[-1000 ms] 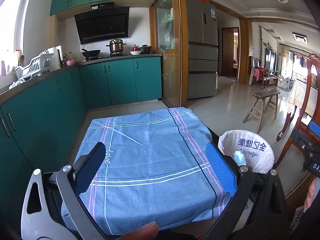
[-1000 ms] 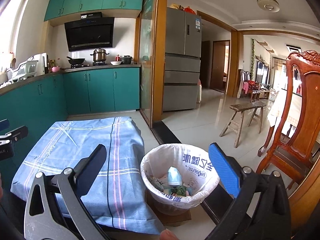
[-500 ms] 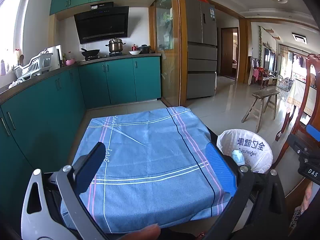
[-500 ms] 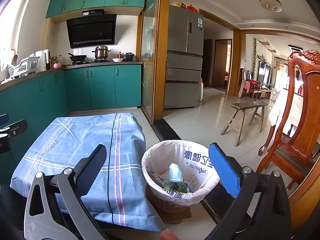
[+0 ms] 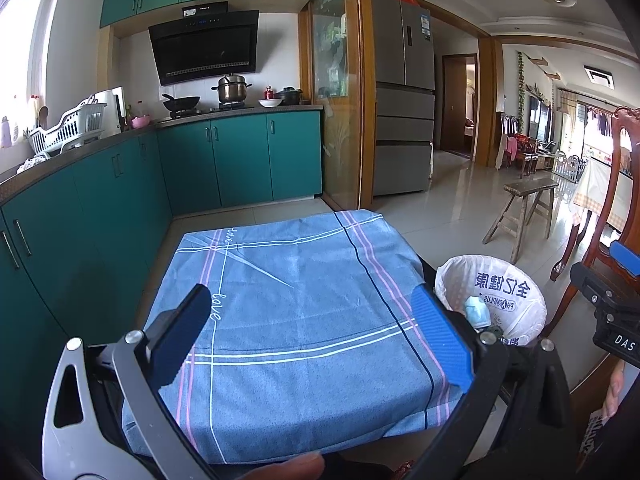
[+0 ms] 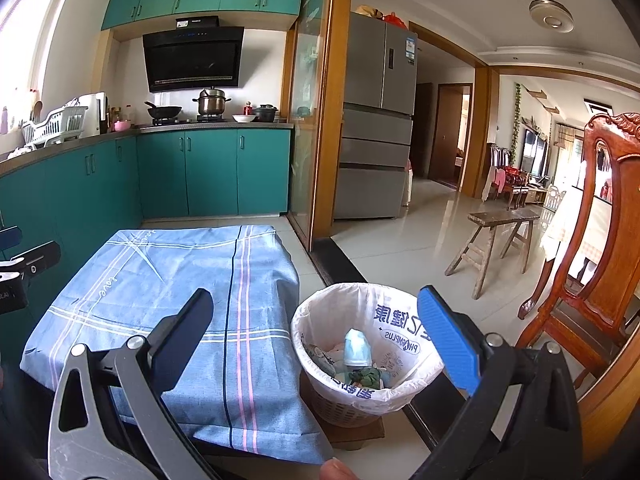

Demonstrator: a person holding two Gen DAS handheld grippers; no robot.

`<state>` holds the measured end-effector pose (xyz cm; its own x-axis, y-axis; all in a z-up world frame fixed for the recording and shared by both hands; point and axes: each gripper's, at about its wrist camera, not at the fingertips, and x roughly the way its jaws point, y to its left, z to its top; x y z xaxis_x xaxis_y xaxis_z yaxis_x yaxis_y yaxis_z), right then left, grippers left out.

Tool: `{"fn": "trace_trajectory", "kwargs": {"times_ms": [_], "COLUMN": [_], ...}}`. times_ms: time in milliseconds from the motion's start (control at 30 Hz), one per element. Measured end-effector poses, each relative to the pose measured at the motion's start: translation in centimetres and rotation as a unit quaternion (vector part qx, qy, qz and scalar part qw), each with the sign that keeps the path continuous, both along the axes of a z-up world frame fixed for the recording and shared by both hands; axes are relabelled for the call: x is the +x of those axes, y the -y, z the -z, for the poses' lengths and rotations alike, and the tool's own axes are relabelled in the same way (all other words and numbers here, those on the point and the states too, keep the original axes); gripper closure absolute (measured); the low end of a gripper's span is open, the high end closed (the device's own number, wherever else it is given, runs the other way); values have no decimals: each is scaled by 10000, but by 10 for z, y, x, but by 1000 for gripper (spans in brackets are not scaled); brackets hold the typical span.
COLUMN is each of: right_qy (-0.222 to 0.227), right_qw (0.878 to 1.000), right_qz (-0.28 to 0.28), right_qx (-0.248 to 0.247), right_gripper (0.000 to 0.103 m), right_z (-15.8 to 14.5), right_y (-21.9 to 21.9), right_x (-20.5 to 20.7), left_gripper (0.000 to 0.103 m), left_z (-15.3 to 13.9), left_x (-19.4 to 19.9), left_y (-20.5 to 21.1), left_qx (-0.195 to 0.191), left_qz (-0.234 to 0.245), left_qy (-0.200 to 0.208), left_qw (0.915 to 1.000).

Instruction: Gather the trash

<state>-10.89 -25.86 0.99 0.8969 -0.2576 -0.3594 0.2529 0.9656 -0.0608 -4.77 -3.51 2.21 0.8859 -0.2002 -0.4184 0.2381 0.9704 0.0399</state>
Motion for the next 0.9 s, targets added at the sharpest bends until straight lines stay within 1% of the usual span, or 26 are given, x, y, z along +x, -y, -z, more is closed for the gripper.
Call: {"fn": "trace_trajectory", "kwargs": {"times_ms": [667,900], "right_qy": [-18,-72], "right_qw": [10000,9999], "right_qz": [-15,-74], "right_qx": [4,-7], "right_gripper": [3,3], "right_z": [0,5], "right_y": [-2,-2], "right_x": [1,8], "left_gripper": [3,3], "left_z": [3,6], "left_x": [0,1], "left_y": [0,-1], "left_qx": [17,-27], "left_qz": [-7,44], "left_qy": [-27,-44], "left_qw": [10000,10000]}}
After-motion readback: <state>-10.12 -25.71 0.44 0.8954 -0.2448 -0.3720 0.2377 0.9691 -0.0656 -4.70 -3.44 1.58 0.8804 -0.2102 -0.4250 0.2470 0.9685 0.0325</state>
